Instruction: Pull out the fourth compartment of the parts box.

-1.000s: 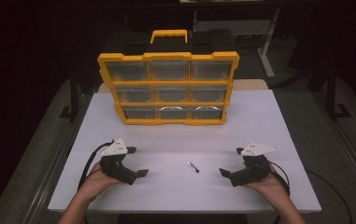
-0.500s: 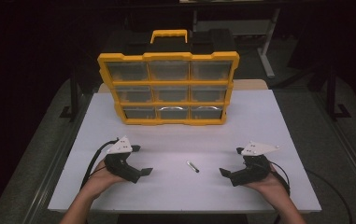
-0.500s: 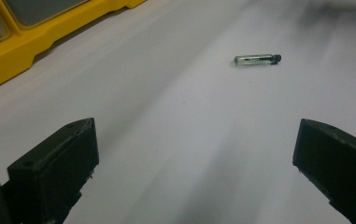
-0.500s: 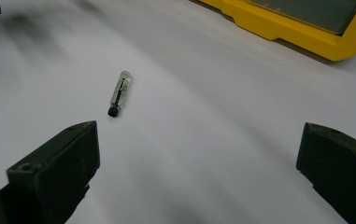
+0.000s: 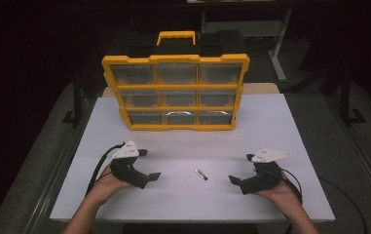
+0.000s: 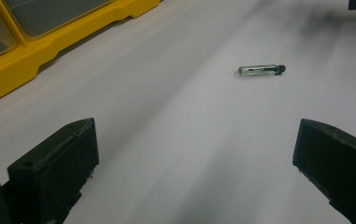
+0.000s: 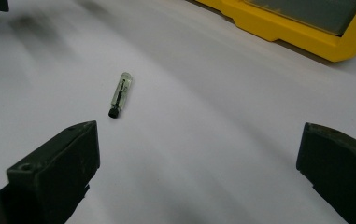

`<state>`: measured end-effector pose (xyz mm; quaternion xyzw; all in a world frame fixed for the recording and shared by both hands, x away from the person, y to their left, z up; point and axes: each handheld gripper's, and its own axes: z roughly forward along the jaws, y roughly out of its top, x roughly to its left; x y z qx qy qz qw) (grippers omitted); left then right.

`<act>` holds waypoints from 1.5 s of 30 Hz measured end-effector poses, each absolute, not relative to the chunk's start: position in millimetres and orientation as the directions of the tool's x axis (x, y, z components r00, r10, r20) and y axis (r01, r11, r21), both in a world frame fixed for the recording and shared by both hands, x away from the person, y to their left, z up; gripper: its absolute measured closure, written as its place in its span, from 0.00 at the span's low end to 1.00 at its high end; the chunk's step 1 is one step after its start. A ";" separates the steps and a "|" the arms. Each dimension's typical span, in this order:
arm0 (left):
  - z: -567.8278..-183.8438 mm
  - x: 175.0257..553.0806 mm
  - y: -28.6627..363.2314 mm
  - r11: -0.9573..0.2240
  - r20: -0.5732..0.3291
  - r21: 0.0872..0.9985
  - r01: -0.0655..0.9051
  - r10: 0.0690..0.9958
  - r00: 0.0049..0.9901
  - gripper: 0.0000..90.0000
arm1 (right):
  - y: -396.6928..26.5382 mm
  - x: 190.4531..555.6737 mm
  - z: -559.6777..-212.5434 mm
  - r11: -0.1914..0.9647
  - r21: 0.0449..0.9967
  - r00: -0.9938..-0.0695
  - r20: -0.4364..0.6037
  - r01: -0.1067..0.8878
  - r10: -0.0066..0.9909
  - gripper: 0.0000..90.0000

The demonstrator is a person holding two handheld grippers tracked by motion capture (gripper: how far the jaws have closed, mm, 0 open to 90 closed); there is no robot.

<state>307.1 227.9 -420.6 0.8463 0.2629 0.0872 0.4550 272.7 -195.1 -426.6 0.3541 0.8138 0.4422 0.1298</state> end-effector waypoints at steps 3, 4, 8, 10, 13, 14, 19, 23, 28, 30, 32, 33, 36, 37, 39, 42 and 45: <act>-420.0 308.4 226.6 -0.449 -0.086 0.818 0.360 0.523 0.848 0.01 | -195.6 272.6 -426.5 0.358 0.814 -0.716 0.100 0.458 0.691 0.00; -419.9 308.8 225.4 -0.451 -0.082 0.819 0.355 0.521 0.850 0.01 | -195.7 272.6 -426.5 0.355 0.813 -0.714 0.103 0.461 0.692 0.00; -419.6 309.6 222.0 -0.453 -0.084 0.817 0.358 0.519 0.850 0.01 | -195.8 272.6 -426.3 0.356 0.814 -0.716 0.101 0.458 0.691 0.00; -419.2 311.5 220.4 -0.455 -0.083 0.816 0.355 0.516 0.853 0.01 | -195.9 272.6 -426.4 0.355 0.813 -0.715 0.103 0.461 0.691 0.00; -418.6 313.6 218.1 -0.459 -0.080 0.816 0.352 0.514 0.854 0.01 | -195.7 272.9 -426.5 0.353 0.813 -0.714 0.106 0.464 0.692 0.00; -418.4 314.3 216.8 -0.457 -0.080 0.818 0.349 0.511 0.856 0.01 | -195.7 272.9 -426.5 0.353 0.813 -0.714 0.106 0.464 0.692 0.00; -416.8 316.0 212.9 -0.456 -0.086 0.819 0.348 0.502 0.860 0.01 | -195.3 273.3 -426.8 0.353 0.813 -0.716 0.108 0.463 0.690 0.00; -416.9 317.9 211.4 -0.451 -0.091 0.820 0.352 0.504 0.859 0.01 | -195.4 273.3 -426.8 0.353 0.813 -0.716 0.108 0.463 0.690 0.00; -415.7 320.1 209.1 -0.445 -0.090 0.826 0.345 0.501 0.861 0.01 | -195.6 273.3 -426.5 0.354 0.814 -0.717 0.106 0.461 0.689 0.00; -415.3 320.2 208.7 -0.445 -0.091 0.826 0.346 0.501 0.861 0.01 | -195.5 273.3 -426.6 0.352 0.814 -0.716 0.108 0.462 0.690 0.00; -415.0 320.6 207.5 -0.443 -0.088 0.829 0.341 0.500 0.862 0.01 | -195.4 273.3 -426.7 0.352 0.812 -0.715 0.110 0.465 0.691 0.00; -414.8 320.8 207.1 -0.441 -0.089 0.830 0.342 0.500 0.862 0.01 | -195.4 273.3 -426.7 0.352 0.812 -0.715 0.110 0.465 0.691 0.00; -414.3 322.9 205.8 -0.442 -0.089 0.830 0.339 0.497 0.863 0.01 | -195.3 273.4 -426.6 0.353 0.814 -0.716 0.108 0.462 0.689 0.00; -414.1 323.8 205.2 -0.440 -0.091 0.831 0.341 0.497 0.863 0.01 | -195.3 273.4 -426.6 0.352 0.813 -0.716 0.108 0.463 0.690 0.00; -413.7 325.1 204.3 -0.444 -0.088 0.830 0.337 0.492 0.866 0.01 | -195.6 273.3 -426.4 0.354 0.814 -0.716 0.107 0.461 0.689 0.00; -413.3 326.8 201.9 -0.446 -0.085 0.831 0.333 0.490 0.868 0.01 | -195.7 273.3 -426.6 0.352 0.813 -0.716 0.109 0.463 0.690 0.00; -412.6 327.4 200.5 -0.443 -0.087 0.832 0.333 0.490 0.868 0.01 | -195.7 273.3 -426.5 0.352 0.813 -0.716 0.110 0.464 0.689 0.00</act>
